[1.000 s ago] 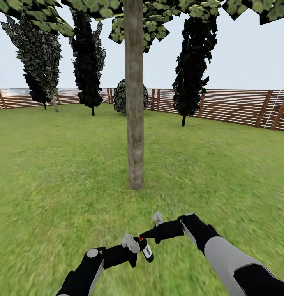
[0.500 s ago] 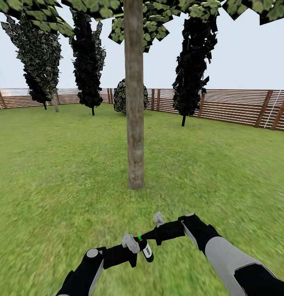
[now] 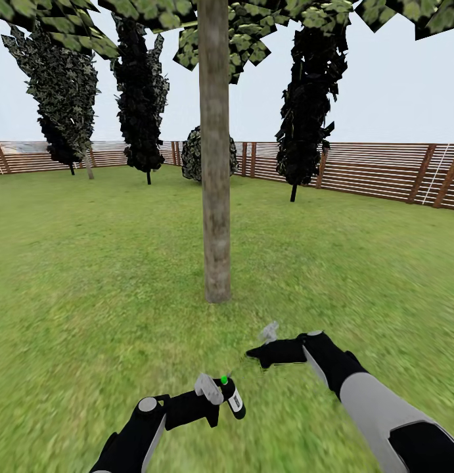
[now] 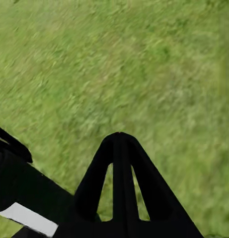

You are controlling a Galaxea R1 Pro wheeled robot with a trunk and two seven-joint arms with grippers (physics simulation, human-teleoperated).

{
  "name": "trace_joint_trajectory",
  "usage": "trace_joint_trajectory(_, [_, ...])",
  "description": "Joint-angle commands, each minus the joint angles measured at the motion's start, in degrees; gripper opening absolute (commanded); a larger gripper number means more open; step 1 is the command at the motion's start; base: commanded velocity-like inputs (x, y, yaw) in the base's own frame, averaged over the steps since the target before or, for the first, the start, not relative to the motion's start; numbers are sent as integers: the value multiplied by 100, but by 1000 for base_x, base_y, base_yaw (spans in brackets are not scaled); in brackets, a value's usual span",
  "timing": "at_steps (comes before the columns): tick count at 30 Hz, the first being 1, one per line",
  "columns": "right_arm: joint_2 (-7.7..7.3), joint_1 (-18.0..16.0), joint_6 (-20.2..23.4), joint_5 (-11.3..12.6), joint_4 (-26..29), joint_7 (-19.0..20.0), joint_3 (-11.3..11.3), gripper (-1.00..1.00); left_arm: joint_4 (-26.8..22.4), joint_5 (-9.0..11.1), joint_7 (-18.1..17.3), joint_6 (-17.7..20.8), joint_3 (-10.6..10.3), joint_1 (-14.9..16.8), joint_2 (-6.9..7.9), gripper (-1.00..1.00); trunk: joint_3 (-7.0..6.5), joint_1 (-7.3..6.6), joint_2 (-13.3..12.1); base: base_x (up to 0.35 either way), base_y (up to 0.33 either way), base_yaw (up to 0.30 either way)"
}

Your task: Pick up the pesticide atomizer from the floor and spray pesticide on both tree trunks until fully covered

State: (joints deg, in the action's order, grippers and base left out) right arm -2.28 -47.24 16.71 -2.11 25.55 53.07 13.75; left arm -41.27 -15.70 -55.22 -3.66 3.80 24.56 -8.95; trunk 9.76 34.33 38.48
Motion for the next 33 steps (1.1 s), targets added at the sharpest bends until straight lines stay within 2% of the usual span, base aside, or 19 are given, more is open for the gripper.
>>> trace_joint_trajectory(1, [-26,-3,34,-18,66,-253,2,-100,-3,-56,-33,-38,41,5,-10,-100,10,2,8,0,0,0])
trace_joint_trajectory(4, [-65,-4,14,-18,122,-923,-4,-100,-3,-56,-33,-38,41,5,-10,-100,10,2,8,0,0,0])
trace_joint_trajectory(5, [-88,-4,-8,-18,141,-1600,-8,-100,-3,-56,-17,-38,42,5,-10,-100,10,2,8,0,0,0])
trace_joint_trajectory(6, [-112,-4,-72,-18,151,-2363,-11,100,-3,-56,52,-38,42,5,-10,-100,10,2,8,0,0,0])
trace_joint_trajectory(9, [-135,-4,-389,-18,137,-3411,-12,100,-3,-51,331,-42,42,4,-10,-100,10,2,8,0,0,0])
trace_joint_trajectory(12, [-159,3,-618,-16,-34,-4469,-13,100,-3,-42,905,-45,47,5,-10,-100,10,2,8,0,0,0])
trace_joint_trajectory(13, [-168,7,-693,-14,-198,-4966,-13,100,-3,-36,1295,-46,51,5,-8,-100,10,2,8,0,0,0])
trace_joint_trajectory(14, [-172,7,-753,-13,-290,-5210,-13,100,-2,-33,1512,-46,53,5,-7,-100,10,2,8,0,0,0])
trace_joint_trajectory(17, [-203,11,-1323,-5,-872,-6251,-13,100,3,-15,2604,-53,57,5,-4,-100,10,2,8,0,0,0])
trace_joint_trajectory(20, [-300,14,-1759,40,-1496,-6827,-10,100,4,-3,3303,-52,63,5,-8,-100,10,2,8,0,0,0])
trace_joint_trajectory(21, [-347,37,-2125,119,-1926,-7052,-8,100,3,57,3854,-54,70,5,-9,-100,10,2,8,0,0,0])
trace_joint_trajectory(22, [-357,55,-2277,153,-2055,-7102,-8,100,4,87,4039,-54,71,5,-9,-100,10,2,8,0,0,0])
trace_joint_trajectory(23, [-376,129,-2775,321,-2390,-7222,-9,100,-1,161,4542,-60,74,5,-13,-100,10,2,8,0,0,0])
trace_joint_trajectory(24, [-380,150,-2916,422,-2479,-7263,-10,100,-4,183,4663,-64,75,3,-14,-100,10,2,8,7,0,0])
trace_joint_trajectory(25, [-386,198,-3123,711,-2617,-7337,-11,100,-5,224,4836,-69,74,2,-16,-100,10,2,8,77,0,0])
trace_joint_trajectory(26, [-388,224,-3200,899,-2666,-7365,-10,100,-5,251,4897,-71,74,1,-16,-100,10,2,8,128,0,0])
trace_joint_trajectory(28, [-393,297,-3404,1798,-2773,-7436,-5,100,-9,377,5043,-69,68,3,-18,-100,10,2,8,234,0,0])
trace_joint_trajectory(31, [-393,333,-3490,2464,-2820,-7456,7,100,-36,499,5102,-62,66,4,-18,-100,10,2,8,294,6,0])
trace_joint_trajectory(33, [-388,364,-3521,2742,-2843,-7446,21,100,-55,555,5127,-58,67,5,-19,-100,10,2,8,330,61,0])
